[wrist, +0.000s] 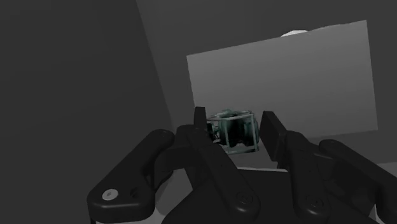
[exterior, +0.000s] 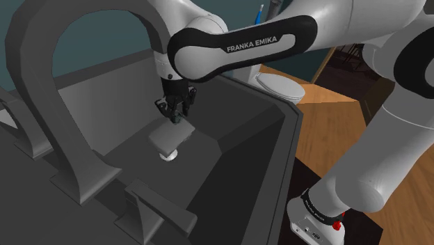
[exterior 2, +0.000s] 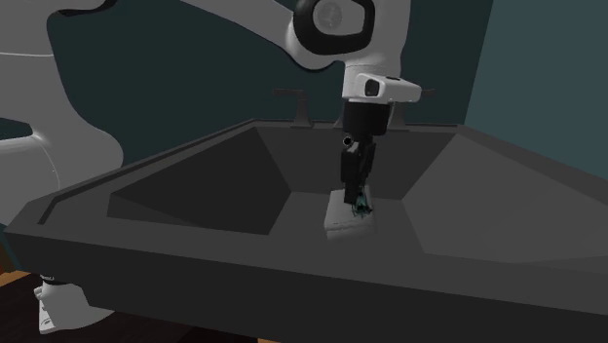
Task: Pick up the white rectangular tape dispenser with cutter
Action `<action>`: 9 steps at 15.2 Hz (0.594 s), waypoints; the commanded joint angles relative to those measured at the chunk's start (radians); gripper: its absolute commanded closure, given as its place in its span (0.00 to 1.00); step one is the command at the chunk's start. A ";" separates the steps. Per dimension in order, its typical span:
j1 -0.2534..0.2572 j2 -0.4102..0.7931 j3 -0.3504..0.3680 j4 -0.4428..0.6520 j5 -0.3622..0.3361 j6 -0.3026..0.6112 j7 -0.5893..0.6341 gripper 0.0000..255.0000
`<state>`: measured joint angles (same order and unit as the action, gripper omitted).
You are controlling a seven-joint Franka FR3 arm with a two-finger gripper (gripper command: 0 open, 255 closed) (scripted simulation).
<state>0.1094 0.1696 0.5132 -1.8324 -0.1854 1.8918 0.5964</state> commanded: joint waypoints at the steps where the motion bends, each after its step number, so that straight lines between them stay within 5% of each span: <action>1: 0.000 -0.005 0.001 0.020 0.004 -0.023 -0.005 1.00; 9: 0.000 -0.024 0.004 0.105 0.018 -0.124 -0.021 1.00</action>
<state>0.1102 0.1514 0.5169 -1.7350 -0.1708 1.7800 0.5781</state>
